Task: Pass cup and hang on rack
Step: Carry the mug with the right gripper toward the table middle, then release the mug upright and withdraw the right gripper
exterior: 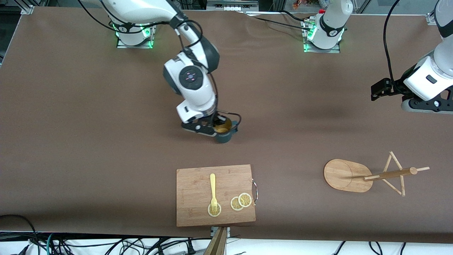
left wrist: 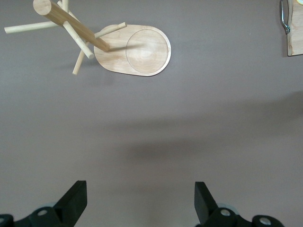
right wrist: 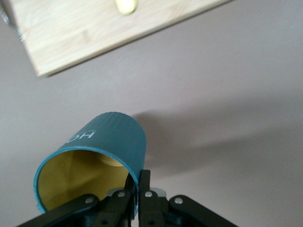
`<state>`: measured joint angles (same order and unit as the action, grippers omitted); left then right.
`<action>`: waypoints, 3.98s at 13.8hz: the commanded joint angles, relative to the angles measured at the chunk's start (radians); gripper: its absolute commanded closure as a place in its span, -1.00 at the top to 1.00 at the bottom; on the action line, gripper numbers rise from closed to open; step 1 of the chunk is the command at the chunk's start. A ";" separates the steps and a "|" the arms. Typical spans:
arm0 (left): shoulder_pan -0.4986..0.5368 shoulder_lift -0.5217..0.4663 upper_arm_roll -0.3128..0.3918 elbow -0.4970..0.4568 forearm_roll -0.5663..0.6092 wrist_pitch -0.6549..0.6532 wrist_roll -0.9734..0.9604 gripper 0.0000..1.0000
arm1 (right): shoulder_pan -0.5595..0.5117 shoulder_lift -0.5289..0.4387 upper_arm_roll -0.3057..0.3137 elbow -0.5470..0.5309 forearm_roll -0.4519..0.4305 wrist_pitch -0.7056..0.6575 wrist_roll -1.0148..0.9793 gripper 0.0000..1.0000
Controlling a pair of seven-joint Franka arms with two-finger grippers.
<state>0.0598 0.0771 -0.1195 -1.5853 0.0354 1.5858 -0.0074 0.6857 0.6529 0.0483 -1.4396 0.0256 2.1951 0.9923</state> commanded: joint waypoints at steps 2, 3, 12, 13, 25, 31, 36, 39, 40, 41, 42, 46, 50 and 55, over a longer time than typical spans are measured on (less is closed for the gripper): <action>0.008 0.018 -0.005 0.038 0.001 -0.026 0.026 1.00 | 0.075 0.086 -0.004 0.111 0.005 0.009 0.136 -1.00; 0.008 0.018 -0.005 0.038 0.001 -0.026 0.026 1.00 | 0.089 0.096 -0.002 0.114 0.007 0.037 0.166 -1.00; 0.008 0.018 -0.005 0.038 0.001 -0.026 0.026 1.00 | 0.161 0.163 0.031 0.116 0.085 0.138 0.270 -1.00; 0.008 0.018 -0.005 0.038 0.001 -0.026 0.026 1.00 | 0.161 0.165 0.033 0.116 0.097 0.140 0.270 -1.00; 0.009 0.018 -0.005 0.036 0.001 -0.026 0.030 1.00 | 0.086 0.137 0.025 0.280 0.111 -0.108 0.168 1.00; 0.009 0.018 -0.005 0.036 0.001 -0.027 0.030 1.00 | -0.090 0.019 0.022 0.292 0.108 -0.382 -0.251 1.00; 0.008 0.018 -0.005 0.036 0.001 -0.026 0.029 1.00 | -0.231 -0.041 0.021 0.292 0.100 -0.497 -0.565 1.00; 0.008 0.018 -0.005 0.036 0.001 -0.026 0.029 1.00 | -0.302 -0.062 0.012 0.292 0.083 -0.532 -0.714 1.00; 0.008 0.018 -0.005 0.036 0.001 -0.026 0.029 1.00 | -0.313 -0.068 -0.002 0.292 0.065 -0.535 -0.748 1.00; 0.009 0.018 -0.005 0.036 0.001 -0.026 0.029 1.00 | -0.324 -0.082 -0.017 0.292 0.054 -0.546 -0.777 1.00; 0.008 0.018 -0.005 0.036 0.001 -0.026 0.029 1.00 | -0.328 -0.085 -0.037 0.292 0.054 -0.563 -0.806 1.00; 0.006 0.020 -0.005 0.036 -0.008 -0.035 0.026 1.00 | -0.334 -0.128 -0.151 0.292 0.056 -0.623 -0.946 1.00; 0.006 0.020 -0.005 0.028 -0.058 -0.036 -0.017 1.00 | -0.360 -0.171 -0.196 0.288 0.054 -0.657 -0.977 1.00; -0.020 0.088 -0.019 0.038 -0.089 -0.032 -0.077 1.00 | -0.497 -0.320 -0.176 0.165 0.051 -0.658 -0.978 1.00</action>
<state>0.0544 0.1096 -0.1342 -1.5854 -0.0336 1.5549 -0.0621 0.2428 0.4348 -0.1566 -1.1690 0.0848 1.5402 0.0258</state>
